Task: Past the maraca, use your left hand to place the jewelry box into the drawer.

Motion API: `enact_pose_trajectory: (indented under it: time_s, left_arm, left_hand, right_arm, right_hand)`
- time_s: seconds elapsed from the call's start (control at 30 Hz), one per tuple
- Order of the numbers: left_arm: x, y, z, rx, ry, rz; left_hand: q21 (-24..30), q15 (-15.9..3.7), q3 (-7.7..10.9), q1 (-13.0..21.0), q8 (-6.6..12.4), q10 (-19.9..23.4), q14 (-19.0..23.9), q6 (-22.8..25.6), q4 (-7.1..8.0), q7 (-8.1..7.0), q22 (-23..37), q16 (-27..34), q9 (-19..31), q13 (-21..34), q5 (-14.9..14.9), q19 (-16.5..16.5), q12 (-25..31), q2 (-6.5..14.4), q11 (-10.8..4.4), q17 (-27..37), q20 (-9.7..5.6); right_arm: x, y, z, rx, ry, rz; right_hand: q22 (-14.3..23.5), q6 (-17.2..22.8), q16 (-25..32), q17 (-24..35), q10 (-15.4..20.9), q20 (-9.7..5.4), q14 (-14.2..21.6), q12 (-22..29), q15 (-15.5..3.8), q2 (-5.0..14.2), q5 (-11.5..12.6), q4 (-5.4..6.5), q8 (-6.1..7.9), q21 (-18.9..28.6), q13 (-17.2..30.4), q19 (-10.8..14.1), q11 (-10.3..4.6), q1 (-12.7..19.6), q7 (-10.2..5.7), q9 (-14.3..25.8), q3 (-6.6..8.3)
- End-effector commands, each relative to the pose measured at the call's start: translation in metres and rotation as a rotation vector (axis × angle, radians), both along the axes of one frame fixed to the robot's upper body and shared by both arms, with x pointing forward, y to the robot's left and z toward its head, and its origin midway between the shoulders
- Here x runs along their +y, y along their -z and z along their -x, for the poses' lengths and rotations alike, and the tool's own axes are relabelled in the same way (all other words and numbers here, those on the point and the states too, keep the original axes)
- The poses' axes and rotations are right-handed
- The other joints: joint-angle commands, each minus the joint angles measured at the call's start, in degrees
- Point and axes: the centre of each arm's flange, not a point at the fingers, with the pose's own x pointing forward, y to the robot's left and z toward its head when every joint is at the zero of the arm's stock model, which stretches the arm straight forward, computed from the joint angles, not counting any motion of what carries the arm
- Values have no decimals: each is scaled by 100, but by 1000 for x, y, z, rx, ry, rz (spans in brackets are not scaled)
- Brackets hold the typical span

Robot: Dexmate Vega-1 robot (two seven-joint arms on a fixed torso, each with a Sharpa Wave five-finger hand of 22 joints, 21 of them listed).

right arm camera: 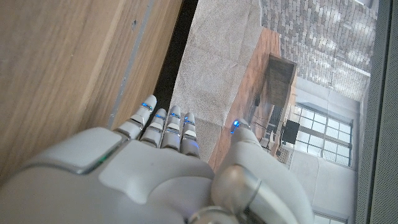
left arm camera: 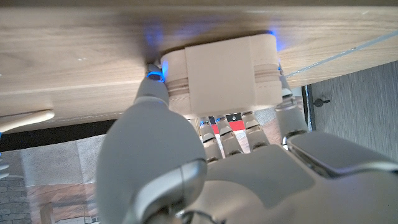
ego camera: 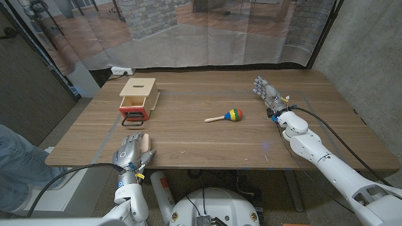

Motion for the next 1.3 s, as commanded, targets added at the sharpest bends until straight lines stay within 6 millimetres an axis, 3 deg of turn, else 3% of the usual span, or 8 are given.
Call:
enact_pose_trajectory:
  time_s: [0.03,0.5,1.3]
  left_arm:
    - [-1,0,0,-20,6,11]
    - [4,-19,-4,-81,35,23]
    - [5,-47,-9,-92,44,3]
  left_hand:
    - [65,-715,182,1147,112,309,1402,778,-77,128,26,436,121,184,-10,696,80,963,-184,453,-564]
    - [160,-775,439,1530,203,526,1648,906,-62,287,21,505,156,282,90,916,127,1011,-169,570,-746]
    - [196,-802,571,1650,262,681,1736,1018,7,368,17,511,162,364,124,967,146,998,-107,675,-832]
  right_arm:
    - [-1,4,2,6,5,-12]
    - [-1,5,3,0,12,-26]
    - [-5,4,0,-8,15,-37]
  right_hand:
    - [14,28,-21,18,31,2,35,14,-9,39,33,-14,36,-14,18,40,-14,22,-1,26,13]
    - [15,35,-24,18,41,-5,34,18,-5,42,34,-19,37,-39,18,62,-18,25,2,27,16]
    - [16,44,-23,19,48,-8,46,19,3,45,33,-21,37,-86,19,80,-8,21,10,27,19]
